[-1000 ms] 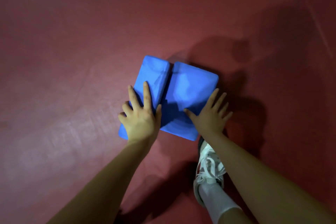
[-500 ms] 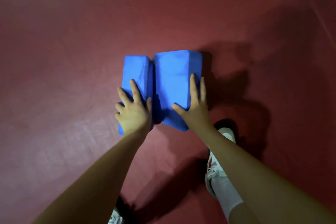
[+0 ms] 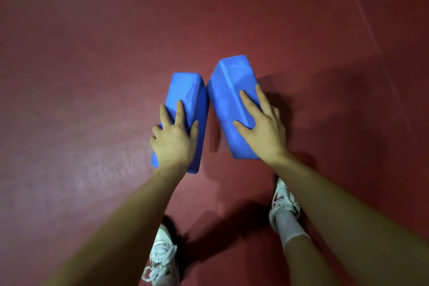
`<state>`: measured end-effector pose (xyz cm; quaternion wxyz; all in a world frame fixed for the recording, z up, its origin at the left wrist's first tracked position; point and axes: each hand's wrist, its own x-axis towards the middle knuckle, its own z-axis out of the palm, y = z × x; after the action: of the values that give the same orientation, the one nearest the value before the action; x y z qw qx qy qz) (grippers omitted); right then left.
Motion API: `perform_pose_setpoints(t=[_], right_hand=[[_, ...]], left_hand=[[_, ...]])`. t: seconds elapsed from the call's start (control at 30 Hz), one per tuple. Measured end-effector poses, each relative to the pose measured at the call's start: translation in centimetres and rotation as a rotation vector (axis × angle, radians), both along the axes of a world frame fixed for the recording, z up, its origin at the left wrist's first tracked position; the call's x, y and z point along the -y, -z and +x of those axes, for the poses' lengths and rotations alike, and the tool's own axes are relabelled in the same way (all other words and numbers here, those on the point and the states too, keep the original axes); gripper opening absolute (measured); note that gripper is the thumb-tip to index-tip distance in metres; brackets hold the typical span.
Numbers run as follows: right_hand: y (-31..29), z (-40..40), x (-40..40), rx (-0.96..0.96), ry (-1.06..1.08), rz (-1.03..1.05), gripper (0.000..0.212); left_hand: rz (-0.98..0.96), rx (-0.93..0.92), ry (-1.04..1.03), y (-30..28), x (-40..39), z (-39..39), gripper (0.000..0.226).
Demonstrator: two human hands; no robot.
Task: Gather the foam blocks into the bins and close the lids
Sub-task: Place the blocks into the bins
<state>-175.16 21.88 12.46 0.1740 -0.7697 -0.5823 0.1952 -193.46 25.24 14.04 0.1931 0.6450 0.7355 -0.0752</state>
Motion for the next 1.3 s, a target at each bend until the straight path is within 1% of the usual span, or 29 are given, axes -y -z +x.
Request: perform_pose_setpoints(t=[0.1, 0.2, 0.3, 0.4, 0.47, 0.57, 0.67, 0.73, 0.8, 0.93, 1.03, 1.13, 1.3], right_hand=[[-6.6, -2.9, -0.9, 0.024, -0.028, -0.087, 0.068], [-13.3, -6.0, -1.1, 0.048, -0.052, -0.086, 0.067], [-19.3, -9.2, -0.7, 0.021, -0.066, -0.034, 0.067], [-24.9, -11.8, -0.2, -0.013, -0.062, -0.089, 0.068], [-28.2, -13.4, 0.0, -0.025, -0.101, -0.1, 0.069], [-32.4, -15.3, 0.0, -0.005, -0.205, -0.053, 0.069], [-36.2, -16.2, -0.7, 0.03, -0.305, -0.11, 0.067], [-38.2, -16.4, -1.1, 0.043, -0.39, -0.127, 0.067], [-40.0, -16.7, -1.6, 0.064, -0.519, -0.125, 0.067], [-43.7, -17.8, -3.8, 0.248, -0.876, -0.112, 0.067], [-46.1, -19.8, -4.6, 0.338, -1.107, -0.052, 0.066], [-47.7, -22.3, -3.0, 0.342, -1.271, -0.016, 0.065], [-49.4, -27.4, 3.0, 0.279, -1.514, 0.057, 0.063]], left_hand=[[0.022, 0.042, -0.043, -6.1, 0.3, -2.7, 0.063], [0.064, 0.085, -0.081, -12.7, 0.9, -5.8, 0.063], [0.092, 0.132, -0.125, -19.6, 2.3, -9.0, 0.063], [0.092, 0.136, -0.174, -25.7, 3.8, -12.0, 0.063], [0.098, 0.126, -0.195, -29.0, 4.5, -13.6, 0.063], [0.112, 0.101, -0.22, -33.3, 5.4, -15.3, 0.062], [0.119, 0.065, -0.275, -37.0, 6.5, -15.9, 0.061], [0.109, 0.046, -0.351, -39.2, 7.4, -15.8, 0.061], [0.118, 0.024, -0.42, -40.9, 8.3, -15.6, 0.06], [0.122, -0.018, -0.598, -43.5, 10.7, -15.0, 0.059], [0.146, 0.007, -0.806, -45.1, 13.3, -14.5, 0.059], [0.179, 0.016, -1.012, -46.9, 16.7, -14.1, 0.057], [0.222, -0.043, -1.301, -49.6, 24.4, -14.7, 0.057]])
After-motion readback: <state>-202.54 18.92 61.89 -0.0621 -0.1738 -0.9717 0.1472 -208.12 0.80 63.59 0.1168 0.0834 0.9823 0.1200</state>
